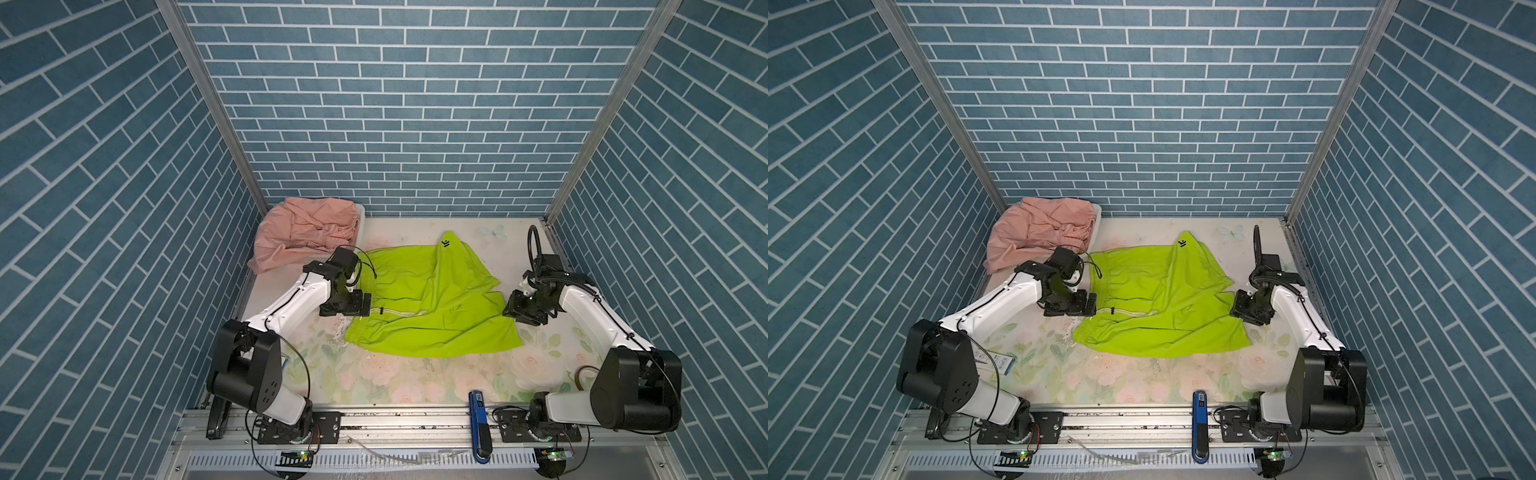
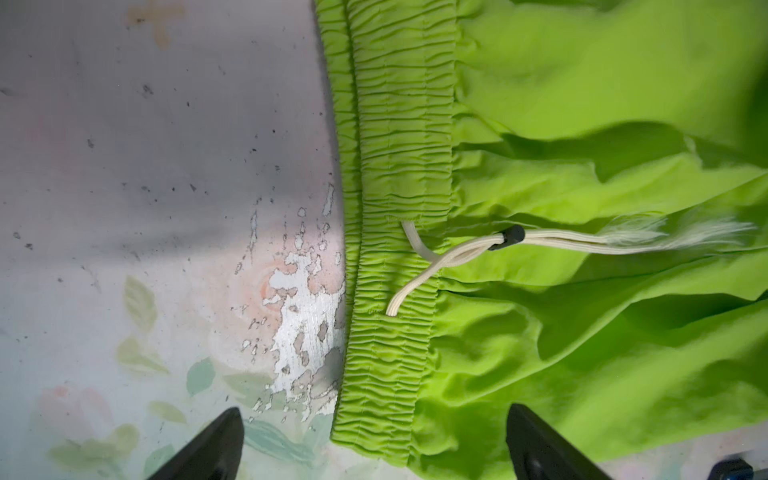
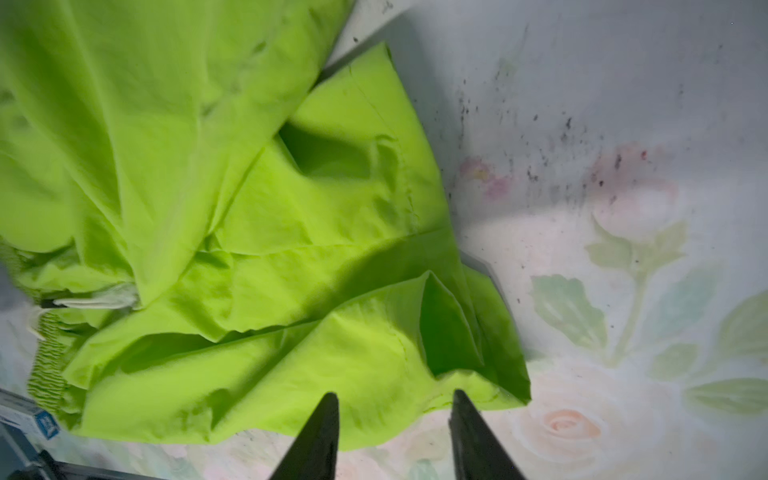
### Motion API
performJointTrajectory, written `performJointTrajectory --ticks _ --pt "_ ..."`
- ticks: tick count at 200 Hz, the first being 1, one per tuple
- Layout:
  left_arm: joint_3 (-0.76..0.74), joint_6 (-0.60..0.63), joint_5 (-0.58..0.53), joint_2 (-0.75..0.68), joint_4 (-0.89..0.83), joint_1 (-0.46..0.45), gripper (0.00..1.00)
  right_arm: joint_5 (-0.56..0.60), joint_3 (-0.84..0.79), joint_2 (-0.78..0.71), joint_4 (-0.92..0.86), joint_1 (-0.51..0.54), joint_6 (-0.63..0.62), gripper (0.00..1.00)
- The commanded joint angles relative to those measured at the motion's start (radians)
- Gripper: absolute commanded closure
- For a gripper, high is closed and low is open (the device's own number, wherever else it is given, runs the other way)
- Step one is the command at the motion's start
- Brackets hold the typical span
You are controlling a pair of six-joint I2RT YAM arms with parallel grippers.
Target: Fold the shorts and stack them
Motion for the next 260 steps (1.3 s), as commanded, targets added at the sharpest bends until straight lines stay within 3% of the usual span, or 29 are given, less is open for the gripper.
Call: performJointTrajectory --ticks 1,20,49,91,138,152,170,192,260 --pt "-0.045 -0.031 -0.005 -0.086 0.011 0.034 0.0 0.043 0.0 -0.079 -0.058 0.002 -0.002 0.44" --pt "-0.114 -0.063 0.003 -0.144 0.026 0.047 0.0 0.078 -0.059 -0.136 -0.093 0.002 0.017 0.42" --pt "-0.251 -0.14 0.072 -0.239 0.122 0.062 0.0 0.091 -0.163 -0.171 -0.007 0.002 0.052 0.4" --pt "-0.358 -0.175 0.118 -0.328 0.169 0.081 0.0 0.065 -0.159 -0.084 0.109 0.001 0.026 0.36" --pt "-0.53 -0.276 0.189 -0.431 0.37 0.081 0.0 0.028 -0.182 0.021 0.195 0.0 0.002 0.35" --pt "-0.552 -0.283 0.204 -0.444 0.403 0.081 0.0 0.013 -0.195 0.024 0.213 0.0 0.01 0.42" --pt "-0.558 -0.284 0.207 -0.457 0.4 0.081 0.0 -0.002 -0.209 0.012 0.226 0.0 0.023 0.74" --pt "-0.554 -0.28 0.197 -0.477 0.367 0.081 0.0 0.022 -0.201 -0.018 0.187 0.0 0.028 1.0" --pt "-0.603 -0.302 0.222 -0.453 0.447 0.081 0.04 0.048 -0.198 -0.1 0.125 0.0 0.05 1.0"
